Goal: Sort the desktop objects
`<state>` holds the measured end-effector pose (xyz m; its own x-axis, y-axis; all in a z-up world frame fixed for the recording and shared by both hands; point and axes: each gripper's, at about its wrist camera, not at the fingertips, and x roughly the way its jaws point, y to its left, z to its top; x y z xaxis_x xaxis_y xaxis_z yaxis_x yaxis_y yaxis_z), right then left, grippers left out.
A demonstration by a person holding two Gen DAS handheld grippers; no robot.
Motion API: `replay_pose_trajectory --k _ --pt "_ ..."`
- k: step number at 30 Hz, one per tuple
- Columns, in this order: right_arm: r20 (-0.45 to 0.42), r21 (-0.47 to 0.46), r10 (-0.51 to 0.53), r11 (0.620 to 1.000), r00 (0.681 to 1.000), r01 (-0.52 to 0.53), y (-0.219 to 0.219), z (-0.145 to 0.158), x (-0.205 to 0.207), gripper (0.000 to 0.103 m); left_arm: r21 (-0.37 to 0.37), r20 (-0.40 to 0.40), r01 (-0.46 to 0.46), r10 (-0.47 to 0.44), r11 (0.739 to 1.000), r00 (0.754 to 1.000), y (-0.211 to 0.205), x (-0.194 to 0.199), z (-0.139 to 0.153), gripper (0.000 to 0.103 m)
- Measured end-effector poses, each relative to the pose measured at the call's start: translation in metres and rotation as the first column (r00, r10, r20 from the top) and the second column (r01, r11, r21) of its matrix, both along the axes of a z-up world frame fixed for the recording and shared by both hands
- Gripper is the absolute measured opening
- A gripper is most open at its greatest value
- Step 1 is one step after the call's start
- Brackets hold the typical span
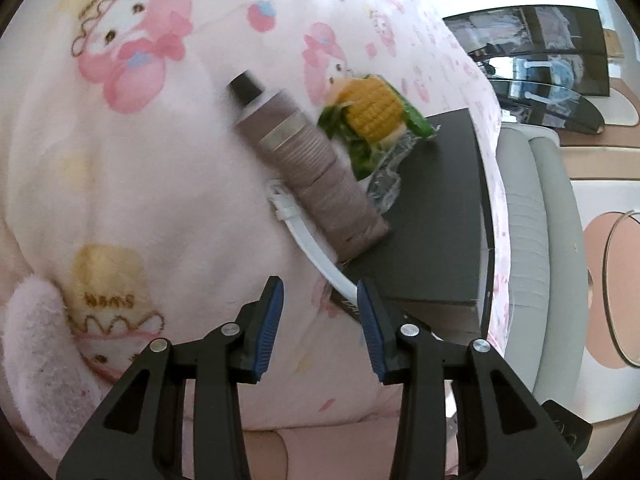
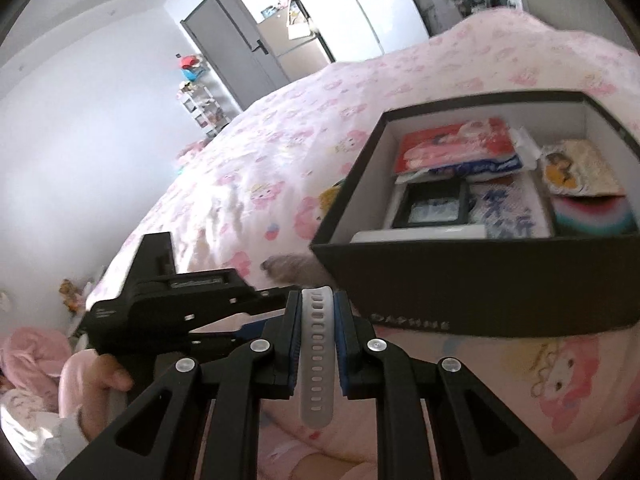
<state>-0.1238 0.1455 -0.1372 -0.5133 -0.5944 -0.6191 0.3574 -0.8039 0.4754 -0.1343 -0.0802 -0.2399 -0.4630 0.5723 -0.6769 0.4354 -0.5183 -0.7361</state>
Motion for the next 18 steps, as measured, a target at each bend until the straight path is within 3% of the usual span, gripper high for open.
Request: replay_pose_trajectory --k 5,10,13,18 --pt "0.017 -0.026 -0.059 0.998 0.998 0.06 0.019 0.0 -0.004 0.012 -0.03 0.006 0.019 -0.019 0.999 1.0 0.006 -0.002 0.002 0.038" --pt "0.094 0.008 -0.121 0.993 0.988 0.12 0.031 -0.017 -0.018 0.013 -0.062 0.035 0.04 -0.038 0.997 0.999 0.008 -0.004 0.0 0.038" --pt "0.138 0.002 -0.091 0.996 0.986 0.091 0.024 -0.026 -0.018 0.013 -0.067 0.042 0.056 -0.053 0.996 0.998 0.011 -0.004 0.0 0.038" --pt "0.143 0.013 -0.055 0.998 0.988 0.054 0.014 -0.03 -0.016 0.013 0.0 0.039 0.073 -0.073 0.997 0.997 0.017 -0.007 -0.006 0.038"
